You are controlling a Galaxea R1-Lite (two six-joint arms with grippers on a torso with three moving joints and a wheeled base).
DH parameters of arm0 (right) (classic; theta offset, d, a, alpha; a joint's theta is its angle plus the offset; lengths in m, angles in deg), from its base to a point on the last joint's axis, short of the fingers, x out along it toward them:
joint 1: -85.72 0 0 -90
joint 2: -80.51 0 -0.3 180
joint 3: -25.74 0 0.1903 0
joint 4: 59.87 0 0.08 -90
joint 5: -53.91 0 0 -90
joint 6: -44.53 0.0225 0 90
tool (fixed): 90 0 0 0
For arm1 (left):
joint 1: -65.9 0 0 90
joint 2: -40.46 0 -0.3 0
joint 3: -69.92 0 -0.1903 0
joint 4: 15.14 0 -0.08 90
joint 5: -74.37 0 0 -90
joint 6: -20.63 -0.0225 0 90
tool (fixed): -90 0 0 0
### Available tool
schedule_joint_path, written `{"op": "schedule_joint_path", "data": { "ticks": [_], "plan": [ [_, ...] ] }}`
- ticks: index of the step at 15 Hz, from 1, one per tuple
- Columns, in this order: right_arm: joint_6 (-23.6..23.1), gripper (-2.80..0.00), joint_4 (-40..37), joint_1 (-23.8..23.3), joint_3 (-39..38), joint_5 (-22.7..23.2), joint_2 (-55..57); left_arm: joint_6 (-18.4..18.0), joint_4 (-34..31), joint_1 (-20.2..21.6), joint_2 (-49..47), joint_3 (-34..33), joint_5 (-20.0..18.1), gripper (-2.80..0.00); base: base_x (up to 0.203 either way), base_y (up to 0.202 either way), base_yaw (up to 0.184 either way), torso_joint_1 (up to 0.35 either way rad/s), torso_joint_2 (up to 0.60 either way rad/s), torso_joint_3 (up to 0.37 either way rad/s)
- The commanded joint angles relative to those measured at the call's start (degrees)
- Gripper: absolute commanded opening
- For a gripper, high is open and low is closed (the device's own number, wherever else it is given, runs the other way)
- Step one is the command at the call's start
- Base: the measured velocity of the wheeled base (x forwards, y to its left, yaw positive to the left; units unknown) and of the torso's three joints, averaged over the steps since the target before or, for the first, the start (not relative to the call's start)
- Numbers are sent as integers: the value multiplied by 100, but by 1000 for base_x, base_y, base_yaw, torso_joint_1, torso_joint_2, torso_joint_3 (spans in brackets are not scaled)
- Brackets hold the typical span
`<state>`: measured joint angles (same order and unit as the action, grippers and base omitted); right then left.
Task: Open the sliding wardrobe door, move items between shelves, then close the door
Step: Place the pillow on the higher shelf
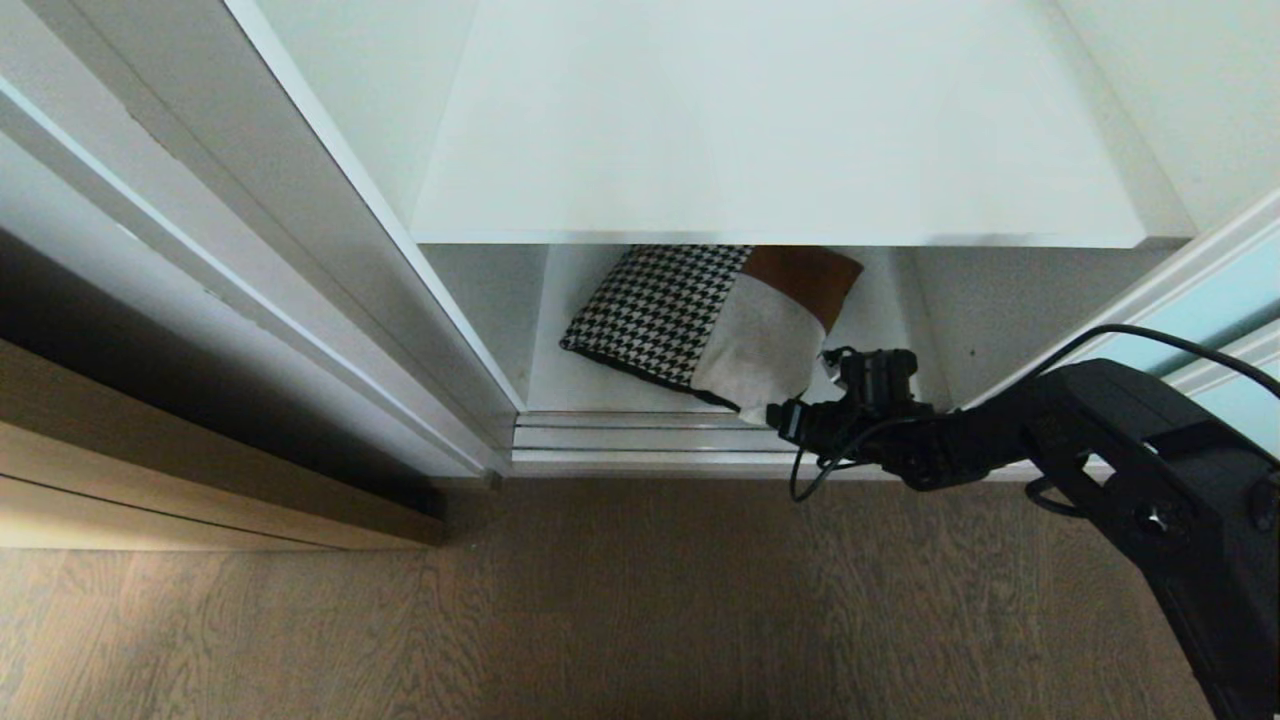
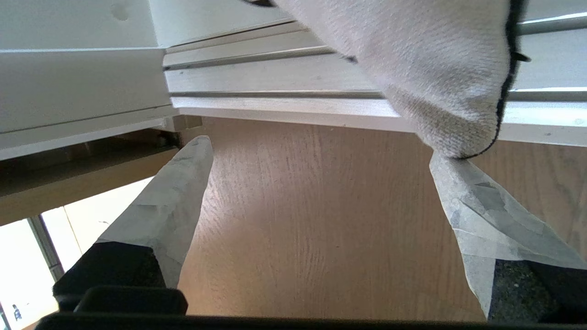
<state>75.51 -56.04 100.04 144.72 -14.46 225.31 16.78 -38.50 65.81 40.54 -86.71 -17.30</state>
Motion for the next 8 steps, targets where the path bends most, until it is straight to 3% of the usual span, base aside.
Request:
{"op": "schedule_joint_path", "data": {
  "ticks": [1, 8],
  "plan": [
    [3, 0, -112, -152, 98, 8, 50, -1, 0, 1, -7, -9, 0, -280, 0, 0, 0, 0, 0, 0],
    [-49, 0, -220, -434, 537, -200, 323, -1, 0, 1, -7, -9, 0, -280, 0, 0, 0, 0, 0, 0]
  ]
}}
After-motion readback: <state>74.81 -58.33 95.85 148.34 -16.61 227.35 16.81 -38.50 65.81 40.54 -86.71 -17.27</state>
